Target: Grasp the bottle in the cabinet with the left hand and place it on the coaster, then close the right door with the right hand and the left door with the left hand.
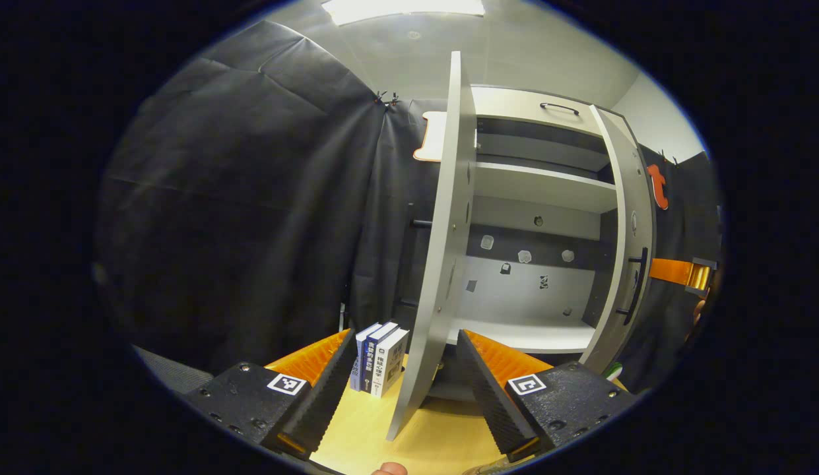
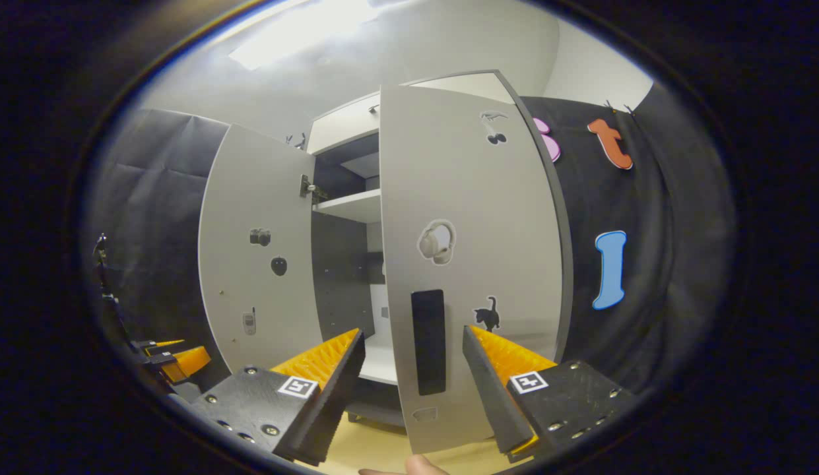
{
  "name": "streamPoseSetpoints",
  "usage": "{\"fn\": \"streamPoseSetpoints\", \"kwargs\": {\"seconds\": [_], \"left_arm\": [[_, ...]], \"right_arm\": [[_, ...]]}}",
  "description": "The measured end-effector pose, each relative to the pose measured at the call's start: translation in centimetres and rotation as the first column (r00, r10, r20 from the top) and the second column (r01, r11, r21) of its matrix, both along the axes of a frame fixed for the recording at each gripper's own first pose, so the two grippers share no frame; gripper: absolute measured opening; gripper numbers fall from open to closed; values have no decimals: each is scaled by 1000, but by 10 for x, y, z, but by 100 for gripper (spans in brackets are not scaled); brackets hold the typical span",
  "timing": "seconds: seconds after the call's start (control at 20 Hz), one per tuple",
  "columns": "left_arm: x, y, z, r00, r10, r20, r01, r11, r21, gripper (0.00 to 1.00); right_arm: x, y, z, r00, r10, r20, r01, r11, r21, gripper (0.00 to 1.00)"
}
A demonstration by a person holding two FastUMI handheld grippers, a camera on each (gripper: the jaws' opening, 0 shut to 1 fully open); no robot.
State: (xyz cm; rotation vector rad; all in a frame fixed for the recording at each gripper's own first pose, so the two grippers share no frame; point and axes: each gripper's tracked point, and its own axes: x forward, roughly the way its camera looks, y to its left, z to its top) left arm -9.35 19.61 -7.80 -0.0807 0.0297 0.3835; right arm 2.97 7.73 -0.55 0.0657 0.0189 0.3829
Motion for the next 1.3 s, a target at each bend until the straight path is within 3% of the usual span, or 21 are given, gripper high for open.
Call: {"fn": "streamPoseSetpoints", "kwargs": {"seconds": [0.6,0.65,0.75,1.3], "left_arm": [[2,26,-4,999,47,1,-47,999,-9,95],[3,28,-5,999,49,1,-49,999,-11,95],[5,32,-4,998,56,6,-56,998,-11,95],[23,54,-8,996,94,7,-94,996,3,95]], "right_arm": [[-1,-3,-7,1000,-17,0,17,999,-28,90],[0,-2,-6,1000,-19,1,19,999,-29,86],[-1,-4,-6,1000,-22,3,22,999,-28,90],[5,-12,-7,998,-54,12,54,998,-37,90]]}}
